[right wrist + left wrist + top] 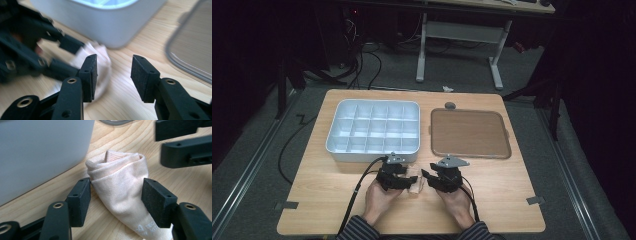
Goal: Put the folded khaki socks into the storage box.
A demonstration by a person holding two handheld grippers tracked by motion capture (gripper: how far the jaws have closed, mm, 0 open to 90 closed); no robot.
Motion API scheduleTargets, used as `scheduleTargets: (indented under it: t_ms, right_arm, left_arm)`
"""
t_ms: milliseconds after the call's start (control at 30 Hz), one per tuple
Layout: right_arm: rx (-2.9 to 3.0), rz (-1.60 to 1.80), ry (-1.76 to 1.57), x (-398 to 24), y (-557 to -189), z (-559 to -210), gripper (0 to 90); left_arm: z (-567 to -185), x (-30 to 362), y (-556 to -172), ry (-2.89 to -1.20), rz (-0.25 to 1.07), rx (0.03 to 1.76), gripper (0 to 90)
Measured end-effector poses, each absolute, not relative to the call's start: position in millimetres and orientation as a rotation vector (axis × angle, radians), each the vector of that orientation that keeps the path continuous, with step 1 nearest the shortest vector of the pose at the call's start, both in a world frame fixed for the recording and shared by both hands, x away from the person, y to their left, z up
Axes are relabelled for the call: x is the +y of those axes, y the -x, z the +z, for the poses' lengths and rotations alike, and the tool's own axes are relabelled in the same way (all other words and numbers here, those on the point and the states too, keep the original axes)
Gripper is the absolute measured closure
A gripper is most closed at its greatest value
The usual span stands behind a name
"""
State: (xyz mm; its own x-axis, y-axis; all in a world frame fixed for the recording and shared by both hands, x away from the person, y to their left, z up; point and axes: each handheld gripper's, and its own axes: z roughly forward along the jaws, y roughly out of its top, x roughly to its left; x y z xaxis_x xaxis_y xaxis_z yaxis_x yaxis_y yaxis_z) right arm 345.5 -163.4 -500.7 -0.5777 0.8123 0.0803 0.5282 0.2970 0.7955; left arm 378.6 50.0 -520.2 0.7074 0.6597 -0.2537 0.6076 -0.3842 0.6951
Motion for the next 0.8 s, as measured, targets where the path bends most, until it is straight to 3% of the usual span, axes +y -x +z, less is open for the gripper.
scheduleTargets:
  t_ms: [233,500,800]
  right_arm:
    - [2.197,1.035,-1.253,-200.1,-332.4,-513.0,53.9]
    - [2.094,0.941,-1.363,-243.8,-323.7,-525.0,51.6]
    - [2.071,0.910,-1.437,-259.5,-326.3,-530.9,46.6]
  left_arm:
    - [-524.4,47.0,-379.9,-2.102,0.077,0.967,44.1]
    - [-526.2,46.8,-380.5,-2.091,0.032,0.948,55.8]
    - [-524.9,49.0,-380.1,-2.093,0.016,0.906,70.1]
